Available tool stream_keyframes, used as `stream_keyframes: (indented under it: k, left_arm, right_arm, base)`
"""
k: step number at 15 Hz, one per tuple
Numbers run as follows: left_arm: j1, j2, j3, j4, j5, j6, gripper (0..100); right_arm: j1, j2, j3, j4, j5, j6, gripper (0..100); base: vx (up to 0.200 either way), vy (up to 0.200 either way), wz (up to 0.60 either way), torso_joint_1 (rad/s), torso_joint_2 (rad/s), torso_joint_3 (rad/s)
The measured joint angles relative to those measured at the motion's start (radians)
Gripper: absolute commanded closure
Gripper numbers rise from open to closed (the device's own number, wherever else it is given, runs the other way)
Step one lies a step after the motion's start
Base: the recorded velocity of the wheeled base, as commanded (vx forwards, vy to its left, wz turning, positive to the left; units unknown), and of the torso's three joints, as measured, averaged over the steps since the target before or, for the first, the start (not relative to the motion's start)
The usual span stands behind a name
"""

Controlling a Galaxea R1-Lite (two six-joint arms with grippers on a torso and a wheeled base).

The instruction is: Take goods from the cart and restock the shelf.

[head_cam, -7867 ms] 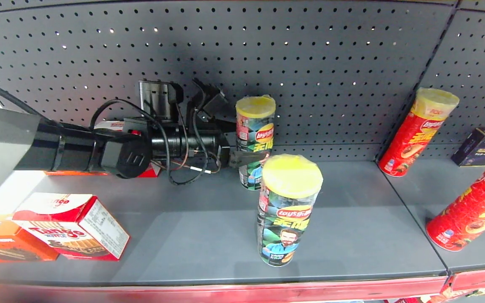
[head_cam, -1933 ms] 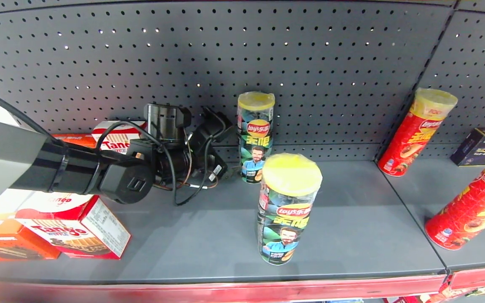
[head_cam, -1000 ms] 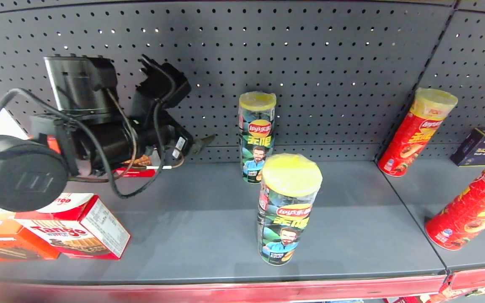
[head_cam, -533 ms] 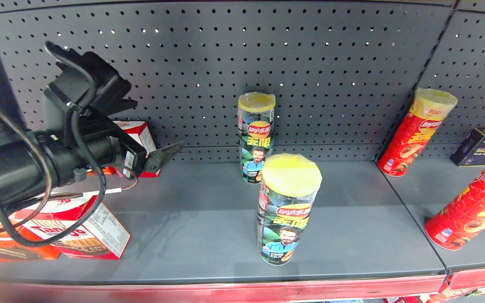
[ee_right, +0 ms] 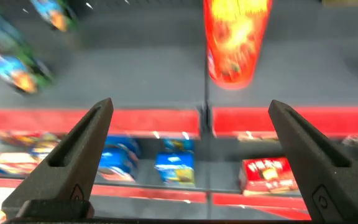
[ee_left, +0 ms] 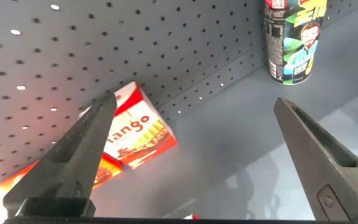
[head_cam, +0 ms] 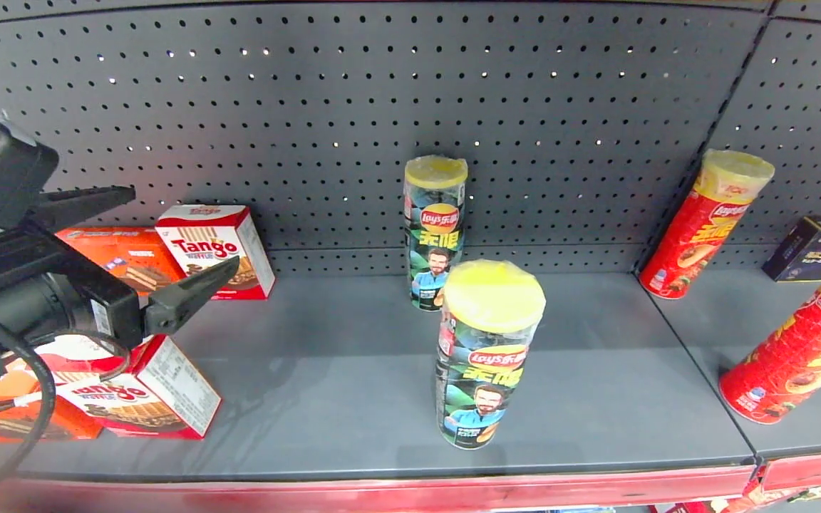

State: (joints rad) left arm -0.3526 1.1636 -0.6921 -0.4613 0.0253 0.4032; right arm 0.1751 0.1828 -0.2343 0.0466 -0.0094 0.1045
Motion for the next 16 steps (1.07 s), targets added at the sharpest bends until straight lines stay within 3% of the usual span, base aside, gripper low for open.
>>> stream_keyframes:
  k: [4,7,12,16]
  left_arm:
    - [0.001,-0.016,0.003,0.002,-0.001,0.000,0]
    - [0.001,-0.016,0.003,0.002,-0.006,0.000,0]
    - [0.002,0.004,-0.014,-0.003,-0.009,-0.001,0]
    - [0.001,0.018,-0.016,-0.004,-0.010,-0.001,0]
  right_arm:
    - [0.048,0.193,-0.217,0.076,0.152,-0.106,0]
    - [0.141,0.402,-0.335,0.087,0.230,-0.197,0]
    - [0.398,0.693,-0.392,0.037,0.171,-0.227,0]
    - [0.487,0.908,-0.387,-0.148,0.088,-0.225,0]
  base:
    - [0.000,0.000,0.00,0.000,0.00,0.000]
    - [0.000,0.000,0.00,0.000,0.00,0.000]
    - [0.000,0.000,0.00,0.000,0.00,0.000]
    - [0.000,0.000,0.00,0.000,0.00,0.000]
